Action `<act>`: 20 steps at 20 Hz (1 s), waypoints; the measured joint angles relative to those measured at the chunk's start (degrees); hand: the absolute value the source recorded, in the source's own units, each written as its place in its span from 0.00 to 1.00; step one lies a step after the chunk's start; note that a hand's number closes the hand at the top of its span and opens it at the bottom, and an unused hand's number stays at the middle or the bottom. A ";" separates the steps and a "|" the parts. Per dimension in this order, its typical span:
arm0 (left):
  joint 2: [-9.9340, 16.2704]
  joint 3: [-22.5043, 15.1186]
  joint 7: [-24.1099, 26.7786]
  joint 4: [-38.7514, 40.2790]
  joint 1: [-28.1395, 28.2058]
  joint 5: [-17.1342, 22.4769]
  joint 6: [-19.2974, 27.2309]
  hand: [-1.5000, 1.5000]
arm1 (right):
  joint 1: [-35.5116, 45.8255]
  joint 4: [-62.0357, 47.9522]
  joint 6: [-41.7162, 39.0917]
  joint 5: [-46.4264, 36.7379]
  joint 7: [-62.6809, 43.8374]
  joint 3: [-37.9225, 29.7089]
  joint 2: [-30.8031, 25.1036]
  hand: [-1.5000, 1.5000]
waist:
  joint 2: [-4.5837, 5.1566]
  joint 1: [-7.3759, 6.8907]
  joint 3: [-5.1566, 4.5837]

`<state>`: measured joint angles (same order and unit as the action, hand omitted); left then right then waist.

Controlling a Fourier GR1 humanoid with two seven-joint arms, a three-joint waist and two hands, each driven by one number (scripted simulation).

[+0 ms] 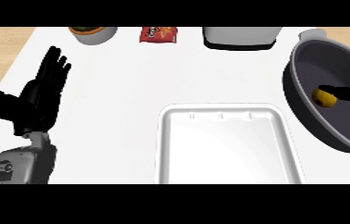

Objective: Pick the lemon from the tray and place it in the pot

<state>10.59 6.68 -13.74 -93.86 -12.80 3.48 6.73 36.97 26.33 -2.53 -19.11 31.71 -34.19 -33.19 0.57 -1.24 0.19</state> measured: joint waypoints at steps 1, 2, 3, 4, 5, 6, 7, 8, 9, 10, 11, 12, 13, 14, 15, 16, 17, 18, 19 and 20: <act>0.00 -0.04 -0.16 0.09 -0.14 -0.07 0.03 0.50 | -0.20 -0.90 -1.73 1.37 0.69 -1.16 -0.95 0.00 | -0.03 0.13 -0.02; 0.02 -0.02 -0.29 -0.14 -0.07 0.05 -0.08 0.50 | -0.19 -2.02 -3.26 2.54 1.32 -2.28 -2.30 0.00 | -0.03 0.10 -0.01; 0.23 0.15 -0.52 -0.34 0.16 0.23 -0.30 0.50 | -0.20 -3.05 -4.64 3.57 1.69 -3.24 -3.61 0.00 | -0.05 0.10 -0.01; -0.05 0.06 -0.13 -0.14 0.18 0.06 -0.14 0.50 | -0.25 -4.18 -5.41 4.24 2.45 -3.88 -4.67 0.00 | -0.05 0.10 -0.03; 0.19 0.21 -0.63 -0.22 -0.19 0.05 -0.13 0.50 | -0.52 -5.07 -6.59 4.91 2.87 -4.46 -5.95 0.00 | -0.06 0.15 -0.03; 0.25 0.33 -0.66 -0.20 -0.34 -0.01 -0.07 0.50 | -0.98 -6.13 -7.47 5.40 3.68 -4.82 -6.68 0.00 | -0.08 0.18 -0.05; 0.06 0.01 -1.09 -0.61 -0.44 -0.26 0.17 0.50 | -1.30 -7.27 -8.80 5.86 4.37 -5.30 -8.03 0.00 | -0.03 0.07 -0.01; -0.26 -0.24 -0.73 -0.77 -0.06 -0.34 0.16 0.50 | -1.65 -8.19 -10.27 6.28 4.74 -5.69 -9.52 0.00 | -0.02 0.04 0.00; -0.59 -0.49 -0.08 -0.73 0.51 -0.47 0.11 0.50 | -2.31 -8.80 -11.79 6.83 5.39 -6.12 -10.72 0.00 | -0.04 0.11 -0.01; -0.49 -0.20 -0.04 -0.48 0.39 -0.38 0.10 0.50 | -2.91 -9.50 -13.31 7.19 5.88 -6.38 -11.97 0.00 | -0.04 0.15 -0.02; 0.11 0.41 -0.12 -0.28 0.05 0.16 -0.45 0.50 | -3.37 -10.30 -14.90 7.49 6.30 -6.65 -13.32 0.00 | 0.01 0.09 0.00; 0.01 0.31 -0.24 -0.24 -0.24 0.00 -0.28 0.50 | -4.17 -11.06 -16.25 7.74 7.03 -6.88 -14.30 0.00 | 0.02 0.10 0.01; -0.14 0.18 -0.31 0.06 -0.74 -0.41 0.13 0.50 | -4.83 -11.71 -17.64 7.95 7.56 -7.06 -15.42 0.00 | 0.04 0.13 0.03; -0.36 -0.22 -0.65 -0.56 -0.20 -0.48 0.08 0.50 | -5.29 -12.38 -18.70 8.21 7.99 -7.32 -16.36 0.00 | 0.05 0.00 0.05; -0.41 -0.13 0.08 0.13 -0.27 -0.49 -0.06 0.50 | -5.49 -12.87 -19.00 8.10 8.38 -7.25 -16.89 0.00 | 0.13 -0.10 0.07; -0.29 0.00 0.01 0.19 -0.31 -0.33 -0.24 0.50 | -5.79 -13.26 -20.07 8.25 8.30 -7.37 -18.17 0.00 | 0.14 -0.13 0.09; -0.11 0.19 0.14 0.20 -0.25 -0.18 -0.46 0.50 | -6.63 -13.64 -20.29 8.34 8.93 -7.49 -18.59 0.00 | 0.16 -0.16 0.08; 0.25 0.56 -0.12 0.09 -0.49 0.14 -0.70 0.50 | -7.00 -13.90 -20.90 8.39 8.84 -7.51 -19.49 0.00 | 0.17 -0.20 0.12; 0.15 0.51 -0.14 0.14 -0.56 -0.02 -0.54 0.50 | -7.61 -13.99 -21.26 8.43 9.16 -7.47 -20.02 0.00 | 0.14 -0.15 0.11; 0.03 0.40 0.36 -0.12 0.20 0.08 -0.85 0.50 | -7.89 -14.22 -21.34 8.55 9.09 -7.53 -20.50 0.00 | 0.13 -0.21 0.12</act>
<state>10.62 7.07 -13.38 -93.99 -12.60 3.56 5.88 29.08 12.11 -23.87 -10.56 40.80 -41.73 -53.69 0.70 -1.45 0.31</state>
